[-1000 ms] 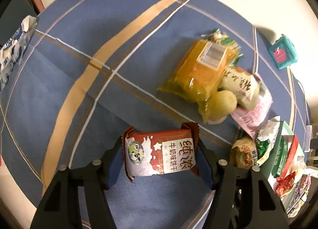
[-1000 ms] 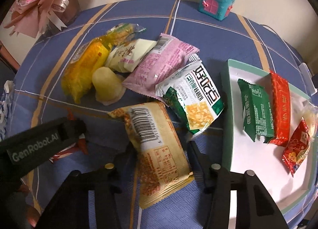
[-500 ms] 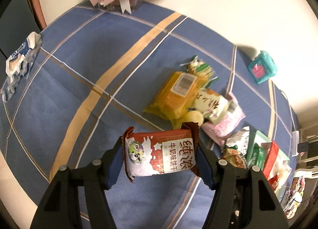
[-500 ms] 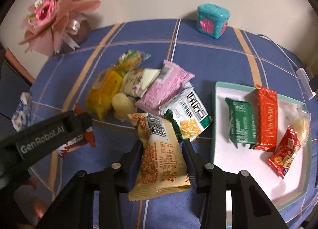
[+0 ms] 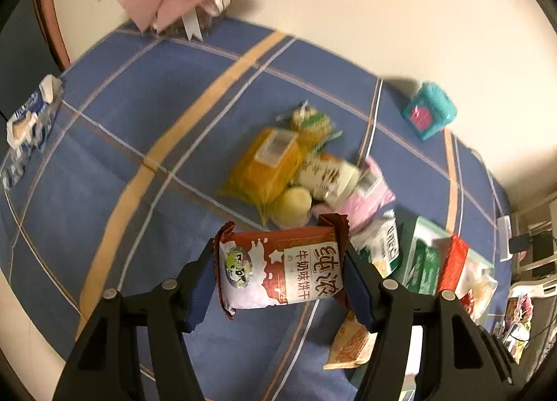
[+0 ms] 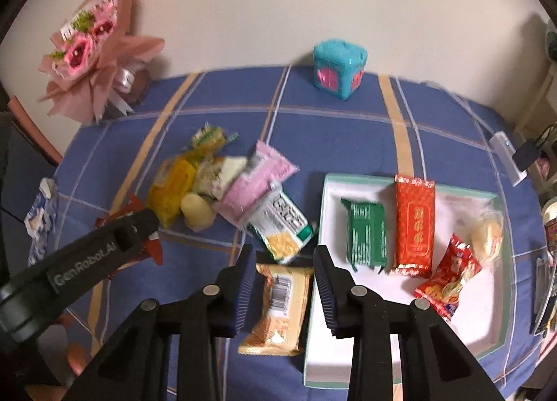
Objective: Organize snacks
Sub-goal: 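Lift the milk biscuit pack with left tool while right tool lifts the yellow cake pack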
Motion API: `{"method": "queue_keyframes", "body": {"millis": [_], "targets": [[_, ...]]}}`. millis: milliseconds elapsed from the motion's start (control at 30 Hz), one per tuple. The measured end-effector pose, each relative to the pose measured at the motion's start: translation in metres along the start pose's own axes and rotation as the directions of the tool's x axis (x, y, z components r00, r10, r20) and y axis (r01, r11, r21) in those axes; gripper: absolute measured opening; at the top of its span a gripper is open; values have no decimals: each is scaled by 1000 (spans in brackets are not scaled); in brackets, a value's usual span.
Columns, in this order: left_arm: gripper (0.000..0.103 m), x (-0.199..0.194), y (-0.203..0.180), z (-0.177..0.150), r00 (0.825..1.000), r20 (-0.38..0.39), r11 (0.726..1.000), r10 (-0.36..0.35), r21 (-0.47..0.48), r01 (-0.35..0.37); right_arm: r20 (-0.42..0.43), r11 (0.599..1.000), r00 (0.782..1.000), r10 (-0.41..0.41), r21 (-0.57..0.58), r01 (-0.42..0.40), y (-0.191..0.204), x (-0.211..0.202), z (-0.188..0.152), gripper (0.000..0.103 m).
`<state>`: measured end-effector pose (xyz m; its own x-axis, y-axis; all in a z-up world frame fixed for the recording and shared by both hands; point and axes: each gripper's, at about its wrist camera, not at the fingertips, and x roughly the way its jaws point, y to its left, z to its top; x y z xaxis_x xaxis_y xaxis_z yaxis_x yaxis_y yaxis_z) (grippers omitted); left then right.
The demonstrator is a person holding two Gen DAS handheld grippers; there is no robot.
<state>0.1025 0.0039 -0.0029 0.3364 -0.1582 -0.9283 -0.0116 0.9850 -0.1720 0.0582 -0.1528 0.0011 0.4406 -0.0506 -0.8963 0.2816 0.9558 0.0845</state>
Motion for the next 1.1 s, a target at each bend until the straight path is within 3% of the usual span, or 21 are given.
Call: {"method": "queue_keyframes", "body": {"millis": [267, 500, 633, 767, 1100], "targets": [[68, 44, 2, -20, 989, -147, 1000, 8, -7, -9, -155, 998, 987, 47, 53, -39, -7, 44, -21, 37], [68, 53, 8, -25, 984, -178, 1000, 8, -24, -12, -229, 995, 971, 65, 85, -47, -10, 62, -33, 38], [68, 56, 18, -22, 983, -183, 999, 6, -52, -16, -237, 996, 969, 69, 73, -54, -4, 65, -36, 39], [68, 52, 25, -20, 985, -174, 997, 5, -70, -17, -231, 985, 959, 165, 92, -147, 4, 59, -35, 39], [68, 57, 27, -22, 981, -196, 997, 5, -76, -21, -246, 992, 963, 110, 87, -91, 5, 69, -35, 45]]}}
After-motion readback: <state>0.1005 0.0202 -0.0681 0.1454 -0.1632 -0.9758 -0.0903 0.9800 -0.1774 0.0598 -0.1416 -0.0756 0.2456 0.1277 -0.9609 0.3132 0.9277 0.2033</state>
